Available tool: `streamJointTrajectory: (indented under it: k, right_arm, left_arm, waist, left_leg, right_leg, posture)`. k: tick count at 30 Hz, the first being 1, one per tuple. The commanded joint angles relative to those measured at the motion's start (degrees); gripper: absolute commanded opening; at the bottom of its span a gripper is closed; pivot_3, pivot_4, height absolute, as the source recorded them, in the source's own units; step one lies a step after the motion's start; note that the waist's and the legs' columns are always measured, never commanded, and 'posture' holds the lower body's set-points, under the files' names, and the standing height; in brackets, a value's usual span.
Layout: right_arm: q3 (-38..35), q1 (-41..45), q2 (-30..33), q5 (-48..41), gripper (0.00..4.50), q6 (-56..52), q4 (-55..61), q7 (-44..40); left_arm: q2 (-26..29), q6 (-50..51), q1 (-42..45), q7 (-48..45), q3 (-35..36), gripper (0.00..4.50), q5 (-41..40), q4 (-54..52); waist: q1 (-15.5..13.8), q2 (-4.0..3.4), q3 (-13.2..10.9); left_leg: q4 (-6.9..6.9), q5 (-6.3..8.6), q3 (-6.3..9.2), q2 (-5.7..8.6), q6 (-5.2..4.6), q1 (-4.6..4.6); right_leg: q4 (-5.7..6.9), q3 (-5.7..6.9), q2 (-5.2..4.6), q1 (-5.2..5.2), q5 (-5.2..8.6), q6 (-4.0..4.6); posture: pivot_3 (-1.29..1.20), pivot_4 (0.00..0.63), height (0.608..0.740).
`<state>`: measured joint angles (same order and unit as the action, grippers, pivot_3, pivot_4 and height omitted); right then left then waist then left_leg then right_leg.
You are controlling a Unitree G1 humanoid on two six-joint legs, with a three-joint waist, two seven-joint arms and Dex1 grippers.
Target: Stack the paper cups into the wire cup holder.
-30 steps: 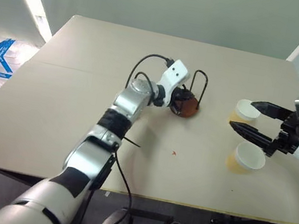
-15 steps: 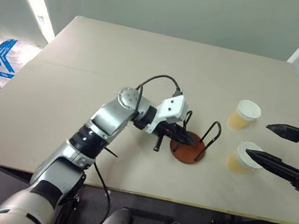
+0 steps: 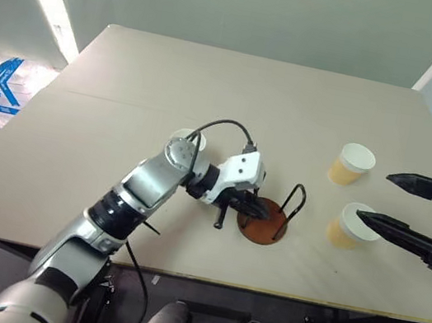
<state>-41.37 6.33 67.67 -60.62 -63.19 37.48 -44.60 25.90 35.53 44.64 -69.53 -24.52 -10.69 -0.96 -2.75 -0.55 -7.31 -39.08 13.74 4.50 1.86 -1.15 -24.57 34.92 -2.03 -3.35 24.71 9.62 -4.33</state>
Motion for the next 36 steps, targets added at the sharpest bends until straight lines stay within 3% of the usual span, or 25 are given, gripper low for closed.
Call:
streamJointTrajectory:
  k: [1,7,9,16,21,29,36]
  right_arm:
    - [1.19,1.64,1.22,0.91,4.50,2.15,-0.65,0.13]
    - [3.23,2.67,2.31,3.18,4.50,4.13,-2.74,-1.32]
    - [3.68,2.74,3.06,4.23,4.50,4.88,-3.60,-2.38]
    - [11.42,8.00,6.94,11.34,4.50,12.37,-11.25,-6.76]
    - [24.84,19.57,7.00,19.16,4.50,19.81,-19.70,-9.59]
    - [49.26,40.37,-3.18,41.40,4.50,33.10,-41.64,-15.92]
    - [58.29,50.01,-10.54,55.47,4.50,45.20,-62.62,-21.85]
  left_arm:
    - [0.08,0.45,0.60,1.94,1.18,1.80,0.25,-0.87]
    - [3.15,1.12,0.79,0.82,3.08,3.97,-1.60,-1.83]
    - [5.01,0.61,0.95,0.29,4.01,4.48,-1.62,-1.46]
    - [10.54,0.08,2.06,-0.98,10.36,4.48,-3.89,1.98]
    - [11.95,-0.09,2.80,-2.64,13.56,4.48,-6.61,2.05]
    - [9.41,-0.64,5.29,1.70,23.34,4.48,-13.58,2.15]
    - [9.80,0.33,4.13,5.13,23.27,4.48,-13.53,0.31]
  waist:
    - [-0.03,0.00,0.00]
    - [0.09,-0.01,0.00]
    - [0.11,-0.02,0.01]
    - [0.27,-0.02,0.00]
    - [0.50,-0.04,0.01]
    - [1.16,-0.04,0.00]
    - [1.27,-0.15,-0.04]
  left_leg:
    - [0.00,0.00,0.00,0.00,0.00,-0.03]
    - [0.02,0.07,0.00,-0.01,0.05,-0.02]
    - [0.04,0.08,0.01,-0.01,0.08,-0.02]
    - [0.02,0.14,0.02,-0.01,0.11,-0.01]
    - [0.01,0.15,0.03,0.00,0.10,-0.03]
    - [-0.03,0.13,0.06,-0.11,0.04,0.00]
    - [0.03,0.05,0.09,-0.20,-0.06,-0.07]
  right_leg:
    - [0.00,0.00,0.00,0.00,0.01,-0.02]
    - [-0.02,0.00,0.00,0.03,0.01,-0.05]
    - [-0.02,0.02,0.00,0.03,0.03,-0.02]
    - [-0.03,0.02,0.00,0.06,0.08,0.13]
    - [-0.03,0.04,0.00,0.11,-0.05,0.08]
    - [-0.01,0.19,-0.02,0.14,-0.33,0.14]
    - [0.00,0.29,-0.02,0.22,-0.42,0.35]
  posture:
    - [0.00,0.150,0.740]
    - [0.00,0.150,0.740]
    - [0.00,0.150,0.740]
    - [0.00,0.150,0.740]
    - [0.00,0.150,0.740]
    - [0.00,0.150,0.740]
    - [0.00,0.150,0.740]
